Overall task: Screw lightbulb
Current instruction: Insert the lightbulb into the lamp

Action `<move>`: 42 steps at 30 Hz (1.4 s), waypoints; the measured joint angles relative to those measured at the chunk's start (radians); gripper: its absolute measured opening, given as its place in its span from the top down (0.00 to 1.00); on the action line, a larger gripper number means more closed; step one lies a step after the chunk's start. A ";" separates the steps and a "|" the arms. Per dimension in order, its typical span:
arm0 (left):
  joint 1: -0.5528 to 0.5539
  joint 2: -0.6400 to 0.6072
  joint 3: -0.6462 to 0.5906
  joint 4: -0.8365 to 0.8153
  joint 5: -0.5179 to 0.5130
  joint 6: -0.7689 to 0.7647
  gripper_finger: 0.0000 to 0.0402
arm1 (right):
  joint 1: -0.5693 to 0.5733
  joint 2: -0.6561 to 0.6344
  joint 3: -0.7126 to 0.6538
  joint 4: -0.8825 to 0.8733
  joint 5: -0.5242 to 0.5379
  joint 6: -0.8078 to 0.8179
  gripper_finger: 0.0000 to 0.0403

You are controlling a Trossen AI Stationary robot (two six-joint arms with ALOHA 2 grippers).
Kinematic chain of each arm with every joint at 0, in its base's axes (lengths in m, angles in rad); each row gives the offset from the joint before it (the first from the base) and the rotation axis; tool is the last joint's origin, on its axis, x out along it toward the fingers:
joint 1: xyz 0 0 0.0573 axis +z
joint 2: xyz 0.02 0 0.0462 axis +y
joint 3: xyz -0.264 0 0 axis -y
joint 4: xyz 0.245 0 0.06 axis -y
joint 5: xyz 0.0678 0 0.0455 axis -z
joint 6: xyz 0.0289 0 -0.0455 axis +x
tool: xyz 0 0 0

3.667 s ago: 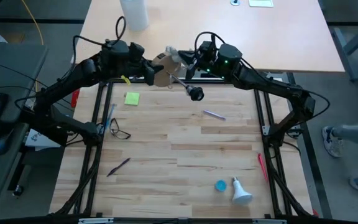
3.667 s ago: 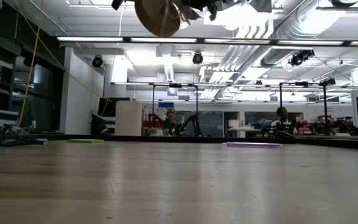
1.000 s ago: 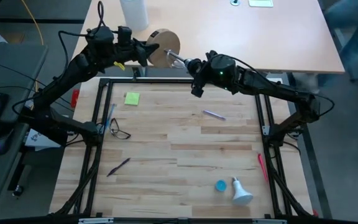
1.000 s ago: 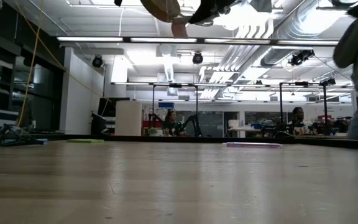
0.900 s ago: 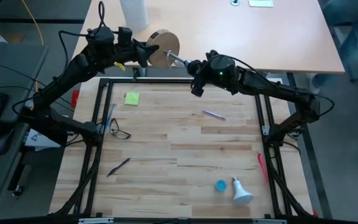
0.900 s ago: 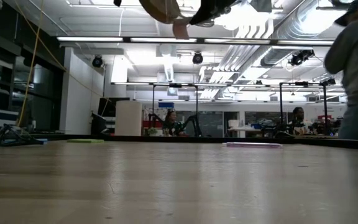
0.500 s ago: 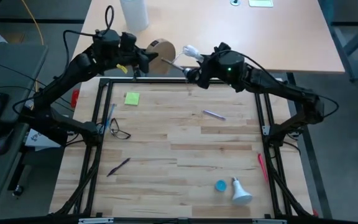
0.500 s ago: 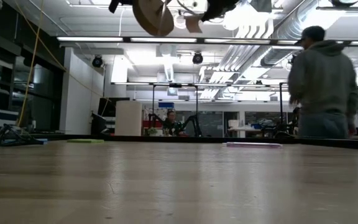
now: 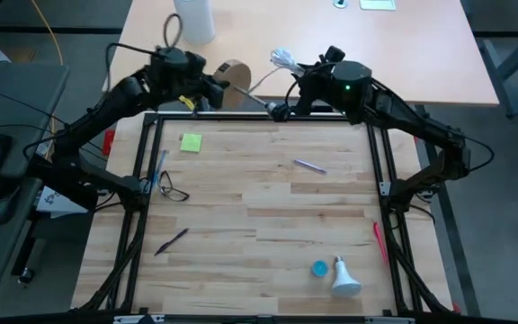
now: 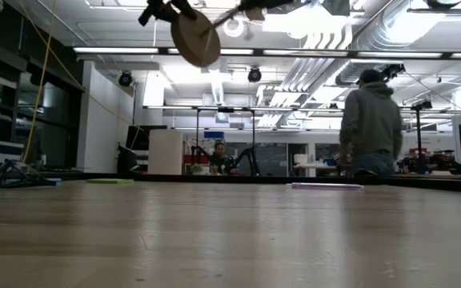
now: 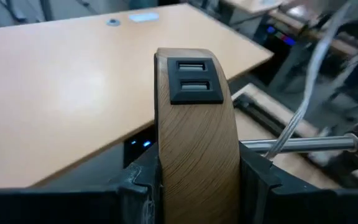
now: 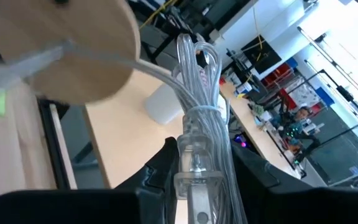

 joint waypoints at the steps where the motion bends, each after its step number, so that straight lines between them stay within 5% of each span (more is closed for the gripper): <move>1: 0.000 -0.004 0.002 0.000 -0.005 -0.004 0.70 | 0.000 0.002 0.011 -0.006 0.001 -0.001 0.77; 12: -0.002 0.007 0.000 0.151 -0.312 0.008 0.70 | 0.053 0.003 0.088 -0.019 -0.039 0.078 0.77; 19: 0.009 0.011 0.000 0.312 -0.422 0.012 0.70 | 0.123 0.004 0.088 -0.016 -0.068 0.188 0.77; 34: 0.026 -0.077 -0.003 0.426 -0.336 -0.044 0.70 | 0.145 0.004 0.075 -0.221 -0.110 0.431 0.77; 42: 0.026 -0.192 -0.001 0.296 -0.269 -0.052 0.70 | 0.123 0.005 0.029 -0.251 -0.309 0.565 0.77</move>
